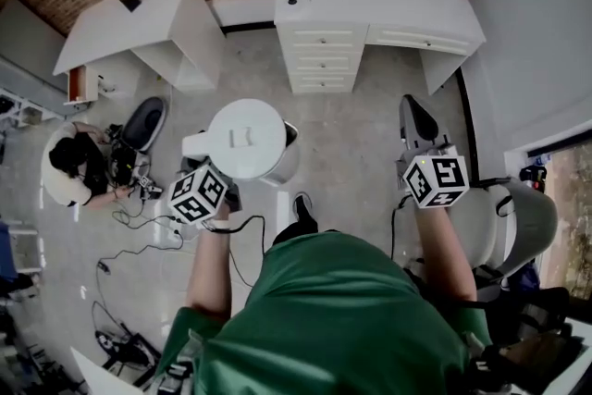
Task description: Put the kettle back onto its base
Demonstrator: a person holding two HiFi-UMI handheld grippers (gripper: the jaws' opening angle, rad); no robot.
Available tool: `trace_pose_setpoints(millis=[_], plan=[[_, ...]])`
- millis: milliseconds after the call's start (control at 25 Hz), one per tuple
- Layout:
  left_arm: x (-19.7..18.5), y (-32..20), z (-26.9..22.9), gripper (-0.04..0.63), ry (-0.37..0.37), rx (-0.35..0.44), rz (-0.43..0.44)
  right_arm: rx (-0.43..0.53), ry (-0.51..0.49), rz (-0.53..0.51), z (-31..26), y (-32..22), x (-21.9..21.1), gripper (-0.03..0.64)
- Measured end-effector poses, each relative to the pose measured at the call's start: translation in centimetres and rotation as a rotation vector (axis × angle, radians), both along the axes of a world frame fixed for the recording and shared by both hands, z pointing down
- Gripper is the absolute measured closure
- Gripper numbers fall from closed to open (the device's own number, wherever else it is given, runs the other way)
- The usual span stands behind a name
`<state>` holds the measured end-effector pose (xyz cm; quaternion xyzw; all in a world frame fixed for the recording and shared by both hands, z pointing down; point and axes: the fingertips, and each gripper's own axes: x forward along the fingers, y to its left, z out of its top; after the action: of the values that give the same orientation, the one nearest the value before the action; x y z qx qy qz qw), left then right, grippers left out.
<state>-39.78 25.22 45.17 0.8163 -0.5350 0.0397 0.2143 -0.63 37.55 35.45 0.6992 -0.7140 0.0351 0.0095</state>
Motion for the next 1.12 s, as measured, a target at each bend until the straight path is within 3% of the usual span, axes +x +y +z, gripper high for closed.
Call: trace_pose_setpoints(millis=[320, 640, 1120], plan=[[-1.4, -10.1, 1.1, 0.462, -0.038, 0.023, 0.018, -0.040, 0.026, 0.036, 0.6, -9.1, -1.5, 0.604], [-2.5, -15.2, 2.8, 0.462, -0.025, -0.017, 0.035, -0.082, 0.042, 0.048, 1.4, -14.3, -2.7, 0.604], [2.1, -21.2, 2.1, 0.462, -0.052, -0.009, -0.030, -0.060, -0.018, -0.023, 3.4, -23.6, 2.8, 0.604]])
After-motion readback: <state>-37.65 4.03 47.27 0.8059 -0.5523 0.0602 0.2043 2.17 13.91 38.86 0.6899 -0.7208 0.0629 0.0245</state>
